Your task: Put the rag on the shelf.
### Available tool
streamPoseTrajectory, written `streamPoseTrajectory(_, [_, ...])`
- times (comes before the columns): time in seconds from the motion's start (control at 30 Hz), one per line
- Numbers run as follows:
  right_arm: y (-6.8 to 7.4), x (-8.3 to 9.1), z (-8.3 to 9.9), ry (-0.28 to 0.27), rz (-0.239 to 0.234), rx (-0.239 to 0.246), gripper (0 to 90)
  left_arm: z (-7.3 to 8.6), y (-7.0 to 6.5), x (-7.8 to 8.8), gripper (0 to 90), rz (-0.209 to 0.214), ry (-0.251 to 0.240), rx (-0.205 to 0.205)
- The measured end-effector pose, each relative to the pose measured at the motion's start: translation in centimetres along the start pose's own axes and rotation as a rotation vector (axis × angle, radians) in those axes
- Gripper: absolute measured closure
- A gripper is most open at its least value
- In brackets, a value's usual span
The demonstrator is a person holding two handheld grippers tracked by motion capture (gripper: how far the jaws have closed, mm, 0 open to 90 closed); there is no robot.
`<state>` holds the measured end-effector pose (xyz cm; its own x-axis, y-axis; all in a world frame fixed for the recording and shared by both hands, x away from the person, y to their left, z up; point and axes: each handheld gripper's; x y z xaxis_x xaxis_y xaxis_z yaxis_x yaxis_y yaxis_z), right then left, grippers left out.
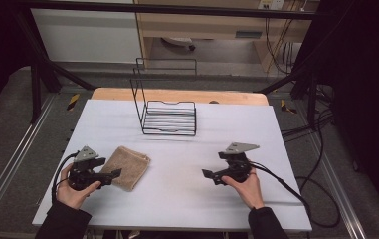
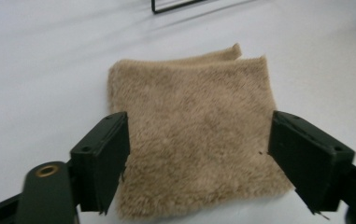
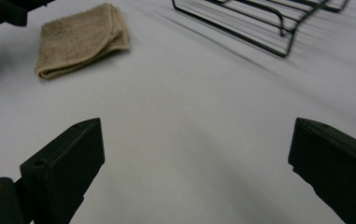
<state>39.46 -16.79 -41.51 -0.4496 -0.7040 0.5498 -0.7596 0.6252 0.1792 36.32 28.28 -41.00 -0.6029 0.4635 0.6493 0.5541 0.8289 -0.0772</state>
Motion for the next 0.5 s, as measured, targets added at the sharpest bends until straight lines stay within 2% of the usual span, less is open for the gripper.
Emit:
streamPoseTrajectory(0.1, [1.3, -2.4, -2.1, 0.004, -0.007, 0.021, 4.6, 0.6, 0.6, 0.0, 16.6, 0.01, 0.01, 0.027])
streamPoseTrajectory(0.13, [1.3, -2.4, -2.1, 0.004, -0.007, 0.021, 4.6, 0.7, 0.9, 0.0, 16.6, 0.01, 0.011, 0.03])
streamPoseTrajectory(0.17, [2.1, -4.2, -3.5, 0.01, -0.019, 0.031, 4.8, 0.8, 1.1, 0.1, 15.7, 0.012, 0.008, 0.038])
streamPoseTrajectory(0.2, [2.1, -4.2, -3.5, 0.01, -0.019, 0.031, 4.8, 0.9, 1.3, 0.1, 15.7, 0.012, 0.004, 0.041])
streamPoseTrajectory(0.23, [3.0, -6.0, -4.7, 0.023, -0.028, 0.036, 5.4, 1.0, 1.4, 0.2, 15.0, 0.013, 0.001, 0.046])
streamPoseTrajectory(0.3, [3.8, -7.9, -5.8, 0.036, -0.038, 0.046, 6.9, 1.2, 1.7, 0.2, 13.8, 0.011, -0.001, 0.049])
streamPoseTrajectory(0.33, [3.8, -7.9, -5.8, 0.036, -0.038, 0.046, 6.9, 1.4, 1.9, 0.2, 13.8, 0.012, -0.001, 0.055])
streamPoseTrajectory(0.37, [4.6, -9.9, -6.5, 0.053, -0.059, 0.063, 9.7, 1.4, 2.0, 0.3, 13.6, 0.01, -0.003, 0.058])
streamPoseTrajectory(0.4, [4.9, -10.8, -6.8, 0.064, -0.067, 0.074, 10.9, 1.5, 2.2, 0.3, 13.5, 0.007, -0.007, 0.061])
streamPoseTrajectory(0.43, [4.9, -10.8, -6.8, 0.064, -0.067, 0.074, 10.9, 1.6, 2.3, 0.3, 13.5, 0.008, -0.009, 0.066])
streamPoseTrajectory(0.47, [5.5, -12.7, -7.3, 0.083, -0.076, 0.089, 13.3, 1.7, 2.5, 0.4, 13.5, 0.006, -0.012, 0.071])
streamPoseTrajectory(0.5, [5.8, -13.6, -7.5, 0.088, -0.081, 0.091, 15.3, 1.8, 2.6, 0.4, 13.6, 0.006, -0.015, 0.074])
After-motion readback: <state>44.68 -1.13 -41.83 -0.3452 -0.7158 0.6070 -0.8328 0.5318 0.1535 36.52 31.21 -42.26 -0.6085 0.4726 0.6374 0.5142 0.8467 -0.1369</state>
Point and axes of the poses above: each handheld gripper's, and its own axes: x roughly backward along the jaws, z roughly out of its underside, y roughly to its left, and after that the axes turned 1 degree about -z, right-handed
